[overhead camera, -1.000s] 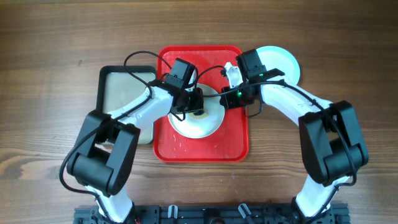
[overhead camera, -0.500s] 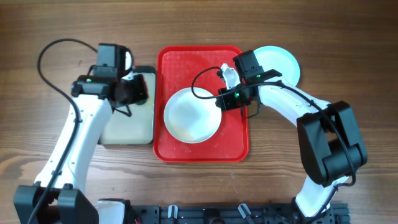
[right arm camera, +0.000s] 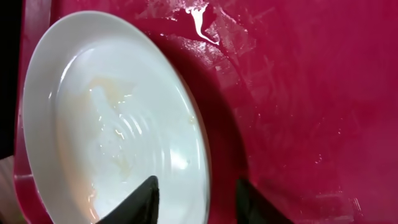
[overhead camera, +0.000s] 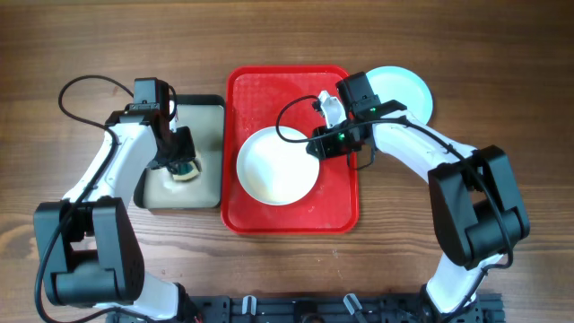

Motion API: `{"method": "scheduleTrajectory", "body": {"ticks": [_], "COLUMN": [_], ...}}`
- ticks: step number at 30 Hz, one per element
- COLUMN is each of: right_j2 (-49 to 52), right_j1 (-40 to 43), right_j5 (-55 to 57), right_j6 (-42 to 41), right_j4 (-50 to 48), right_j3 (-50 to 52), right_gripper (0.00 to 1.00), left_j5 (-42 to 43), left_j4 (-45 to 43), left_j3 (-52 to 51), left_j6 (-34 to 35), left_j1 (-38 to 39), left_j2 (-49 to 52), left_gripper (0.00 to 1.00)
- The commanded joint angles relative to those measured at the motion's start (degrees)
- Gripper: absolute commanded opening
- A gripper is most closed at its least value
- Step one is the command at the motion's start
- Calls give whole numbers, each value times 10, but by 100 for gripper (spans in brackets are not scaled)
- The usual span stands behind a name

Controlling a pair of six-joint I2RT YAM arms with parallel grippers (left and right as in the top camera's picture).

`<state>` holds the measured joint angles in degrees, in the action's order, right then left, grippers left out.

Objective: Clean dirty plates on tray and stack at the side
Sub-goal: 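Return the sponge to the black tray with the left gripper, then lift the white plate by its rim with the right gripper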

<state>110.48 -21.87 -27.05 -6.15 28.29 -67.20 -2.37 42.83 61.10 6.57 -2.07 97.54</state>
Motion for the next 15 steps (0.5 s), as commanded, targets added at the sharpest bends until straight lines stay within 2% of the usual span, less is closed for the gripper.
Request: {"method": "scheduleTrajectory", "body": {"ticks": [1, 4, 6, 7, 8, 12, 14, 15], "right_j2": [6, 6, 7, 8, 8, 8, 8, 8], "right_j1": [-2, -2, -3, -3, -5, -30, -38, -39], "right_j5": [4, 43, 43, 43, 43, 73, 82, 84], "right_j6": [-19, -49, -49, -49, -50, -75, -83, -91], "right_j4": [1, 12, 19, 25, 29, 31, 30, 30], "right_j3": [2, 2, 2, 2, 2, 2, 2, 2], "right_gripper": [50, 52, 49, 47, 46, 46, 38, 29], "left_j5": [10, 39, 37, 31, 4, -9, -9, -9], "left_j4": [6, 6, -2, -10, -24, -21, -21, -21], "left_j3": [27, 92, 139, 150, 152, 152, 152, 152], "left_j6": [3, 46, 46, 46, 46, 46, 46, 46], "left_j1": [-3, -4, -13, -20, -34, -54, -54, -54], "left_j2": [-19, -78, -132, -154, -189, -230, -228, -228], "left_gripper": [57, 64, 78, 92, 100, 100, 100, 100]}}
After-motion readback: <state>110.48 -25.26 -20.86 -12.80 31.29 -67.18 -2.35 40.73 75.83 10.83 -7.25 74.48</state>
